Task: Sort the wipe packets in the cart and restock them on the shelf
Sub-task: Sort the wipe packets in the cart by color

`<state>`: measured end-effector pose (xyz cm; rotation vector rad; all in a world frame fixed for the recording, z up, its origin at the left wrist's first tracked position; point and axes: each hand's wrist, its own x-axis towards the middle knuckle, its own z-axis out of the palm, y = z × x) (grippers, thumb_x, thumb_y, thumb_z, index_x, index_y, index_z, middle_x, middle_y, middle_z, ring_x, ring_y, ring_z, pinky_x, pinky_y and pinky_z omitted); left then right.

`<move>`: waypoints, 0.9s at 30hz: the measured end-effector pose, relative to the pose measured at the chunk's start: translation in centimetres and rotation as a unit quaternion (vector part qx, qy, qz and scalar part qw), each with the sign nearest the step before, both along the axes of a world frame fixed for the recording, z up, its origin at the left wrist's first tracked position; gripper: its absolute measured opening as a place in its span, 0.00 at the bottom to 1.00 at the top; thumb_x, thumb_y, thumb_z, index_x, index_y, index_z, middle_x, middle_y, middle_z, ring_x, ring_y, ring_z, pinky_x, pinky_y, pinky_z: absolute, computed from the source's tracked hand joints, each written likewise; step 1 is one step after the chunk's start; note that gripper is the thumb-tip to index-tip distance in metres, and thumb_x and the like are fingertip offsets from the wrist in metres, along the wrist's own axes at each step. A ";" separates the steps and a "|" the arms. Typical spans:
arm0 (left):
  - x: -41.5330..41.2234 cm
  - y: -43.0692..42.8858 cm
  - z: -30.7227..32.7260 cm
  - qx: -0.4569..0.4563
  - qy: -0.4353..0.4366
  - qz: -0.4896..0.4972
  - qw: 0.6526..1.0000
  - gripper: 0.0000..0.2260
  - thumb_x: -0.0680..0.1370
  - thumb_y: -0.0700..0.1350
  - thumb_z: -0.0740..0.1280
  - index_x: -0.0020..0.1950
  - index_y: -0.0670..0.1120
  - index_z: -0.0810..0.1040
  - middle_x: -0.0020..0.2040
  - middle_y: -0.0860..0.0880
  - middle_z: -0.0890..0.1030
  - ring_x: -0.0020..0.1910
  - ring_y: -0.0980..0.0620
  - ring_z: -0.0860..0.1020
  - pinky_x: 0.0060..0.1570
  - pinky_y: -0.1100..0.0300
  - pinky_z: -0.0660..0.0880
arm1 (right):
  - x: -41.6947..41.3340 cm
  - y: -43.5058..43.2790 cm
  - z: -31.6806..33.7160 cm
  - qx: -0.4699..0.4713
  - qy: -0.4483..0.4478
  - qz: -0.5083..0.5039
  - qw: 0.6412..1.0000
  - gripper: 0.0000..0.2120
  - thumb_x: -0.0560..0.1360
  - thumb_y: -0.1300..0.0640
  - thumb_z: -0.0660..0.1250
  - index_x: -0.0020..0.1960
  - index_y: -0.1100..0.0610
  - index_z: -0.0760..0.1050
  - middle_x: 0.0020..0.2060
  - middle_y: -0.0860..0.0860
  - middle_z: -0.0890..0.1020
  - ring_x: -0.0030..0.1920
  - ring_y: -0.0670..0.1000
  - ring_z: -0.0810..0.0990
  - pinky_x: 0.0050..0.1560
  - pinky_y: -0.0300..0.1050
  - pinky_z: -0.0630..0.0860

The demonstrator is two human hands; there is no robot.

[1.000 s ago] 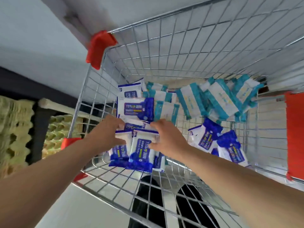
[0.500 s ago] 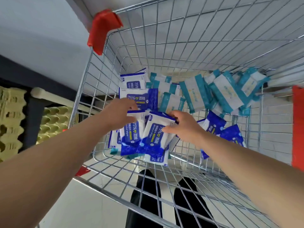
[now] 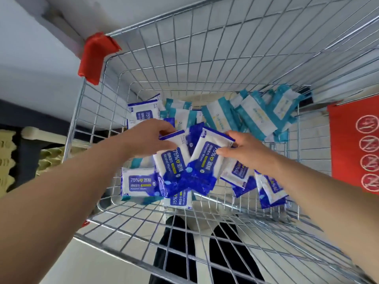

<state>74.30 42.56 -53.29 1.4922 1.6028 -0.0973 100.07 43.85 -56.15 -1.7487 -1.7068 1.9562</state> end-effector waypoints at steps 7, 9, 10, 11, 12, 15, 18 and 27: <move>10.8 0.6 -5.4 -0.046 -0.051 -0.022 0.997 0.16 0.75 0.51 0.70 0.61 0.47 0.76 0.54 0.49 0.79 0.48 0.48 0.79 0.41 0.64 0.72 | 11.4 0.4 -1.5 -0.022 -0.125 -0.015 0.992 0.10 0.73 0.61 0.70 0.52 0.50 0.76 0.46 0.52 0.84 0.43 0.50 0.83 0.49 0.49 0.79; 13.6 0.0 -7.3 -0.063 -0.056 -0.012 0.996 0.17 0.75 0.49 0.71 0.61 0.44 0.76 0.53 0.46 0.78 0.50 0.46 0.79 0.43 0.63 0.71 | 13.3 -0.1 -2.4 -0.025 -0.156 -0.002 0.987 0.12 0.73 0.63 0.69 0.55 0.53 0.76 0.44 0.50 0.82 0.37 0.45 0.79 0.38 0.40 0.75; 14.8 -0.3 -8.2 -0.065 -0.054 -0.008 0.996 0.17 0.75 0.48 0.71 0.60 0.43 0.76 0.53 0.44 0.78 0.49 0.45 0.78 0.43 0.63 0.70 | 14.1 -0.3 -3.0 -0.023 -0.177 0.011 0.984 0.15 0.73 0.63 0.69 0.59 0.57 0.75 0.44 0.51 0.81 0.34 0.43 0.75 0.33 0.35 0.71; 15.9 -0.6 -8.9 -0.060 -0.050 -0.005 0.997 0.16 0.75 0.47 0.71 0.60 0.42 0.76 0.53 0.43 0.78 0.48 0.47 0.76 0.43 0.63 0.67 | 14.6 -0.5 -3.7 -0.025 -0.197 0.021 0.980 0.16 0.73 0.63 0.68 0.60 0.60 0.75 0.46 0.53 0.79 0.33 0.43 0.73 0.31 0.34 0.68; 16.9 -0.8 -9.6 -0.052 -0.045 0.001 0.998 0.16 0.76 0.47 0.70 0.60 0.42 0.76 0.54 0.43 0.77 0.47 0.49 0.74 0.44 0.63 0.65 | 15.0 -0.8 -4.3 -0.030 -0.213 0.026 0.976 0.15 0.73 0.63 0.68 0.59 0.62 0.75 0.48 0.56 0.79 0.34 0.46 0.72 0.30 0.36 0.66; 18.8 -0.9 -11.1 -0.046 -0.038 0.024 0.998 0.16 0.77 0.48 0.68 0.61 0.42 0.74 0.59 0.44 0.74 0.51 0.49 0.73 0.48 0.61 0.67 | 15.7 -1.4 -6.4 -0.038 -0.234 0.027 0.971 0.13 0.74 0.62 0.66 0.57 0.66 0.74 0.51 0.62 0.78 0.41 0.53 0.75 0.34 0.42 0.67; 19.5 -0.5 -12.1 -0.049 -0.028 0.024 0.998 0.17 0.77 0.51 0.67 0.62 0.42 0.74 0.58 0.45 0.75 0.55 0.46 0.75 0.52 0.57 0.71 | 15.4 -1.8 -7.6 -0.044 -0.224 0.022 0.973 0.27 0.77 0.60 0.64 0.74 0.60 0.62 0.67 0.59 0.71 0.58 0.56 0.77 0.51 0.46 0.75; 18.9 -3.0 -12.5 -0.113 -0.032 -0.004 0.993 0.19 0.78 0.52 0.67 0.63 0.46 0.65 0.55 0.44 0.77 0.43 0.50 0.76 0.39 0.57 0.73 | 15.3 -2.6 -8.4 -0.006 -0.217 0.105 0.971 0.23 0.73 0.60 0.68 0.67 0.57 0.70 0.61 0.55 0.76 0.54 0.52 0.78 0.45 0.39 0.72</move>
